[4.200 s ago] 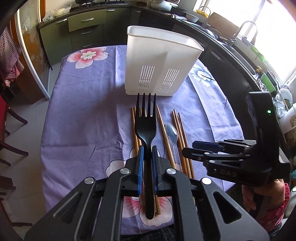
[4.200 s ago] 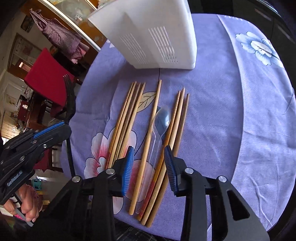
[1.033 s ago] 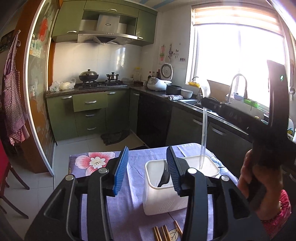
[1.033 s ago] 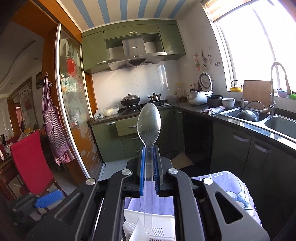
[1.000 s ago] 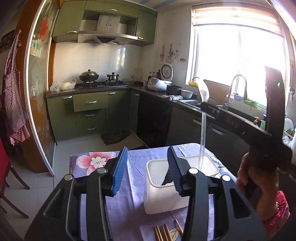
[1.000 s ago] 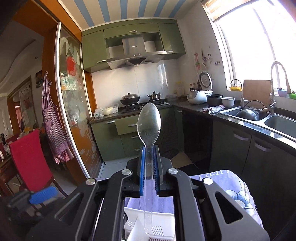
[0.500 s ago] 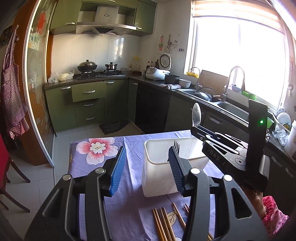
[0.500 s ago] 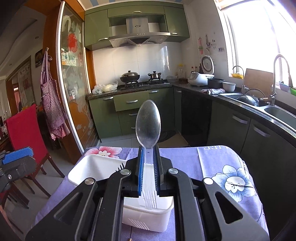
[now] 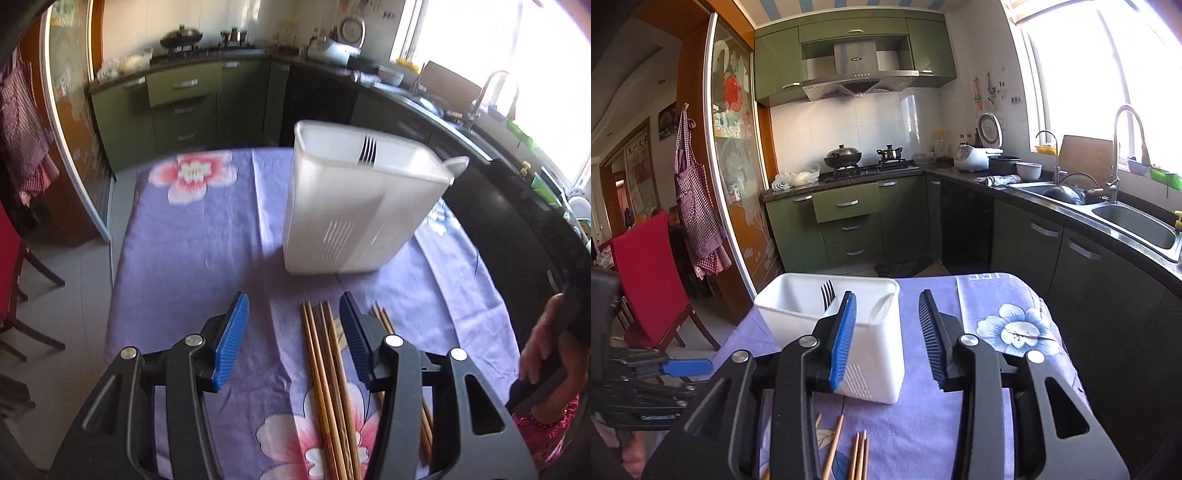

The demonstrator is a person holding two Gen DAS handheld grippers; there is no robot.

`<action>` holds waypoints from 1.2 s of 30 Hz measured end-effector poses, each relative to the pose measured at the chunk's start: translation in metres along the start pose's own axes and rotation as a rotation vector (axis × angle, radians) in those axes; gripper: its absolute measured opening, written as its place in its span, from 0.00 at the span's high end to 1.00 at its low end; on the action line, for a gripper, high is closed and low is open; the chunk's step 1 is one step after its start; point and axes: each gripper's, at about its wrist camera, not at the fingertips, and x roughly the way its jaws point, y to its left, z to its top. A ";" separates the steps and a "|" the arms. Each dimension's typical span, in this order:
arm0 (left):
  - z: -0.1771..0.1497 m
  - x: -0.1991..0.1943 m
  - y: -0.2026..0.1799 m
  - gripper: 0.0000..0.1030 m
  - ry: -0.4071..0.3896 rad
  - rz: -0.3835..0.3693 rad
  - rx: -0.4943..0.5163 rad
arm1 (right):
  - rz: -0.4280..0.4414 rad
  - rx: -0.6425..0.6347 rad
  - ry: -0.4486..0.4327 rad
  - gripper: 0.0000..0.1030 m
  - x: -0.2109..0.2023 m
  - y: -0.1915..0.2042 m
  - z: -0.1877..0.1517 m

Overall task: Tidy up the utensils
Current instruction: 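Grasp one wooden chopstick with the left tool while the right tool grasps another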

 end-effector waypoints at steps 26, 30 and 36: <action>-0.024 0.089 -0.023 0.79 0.370 0.088 0.041 | 0.074 0.170 0.194 0.59 -0.062 -0.059 -0.087; -0.026 0.093 -0.030 0.88 0.383 0.097 0.063 | 0.073 0.167 0.206 0.59 -0.059 -0.058 -0.087; -0.025 0.093 -0.025 0.92 0.392 0.097 0.056 | 0.104 0.138 0.275 0.55 -0.042 -0.050 -0.084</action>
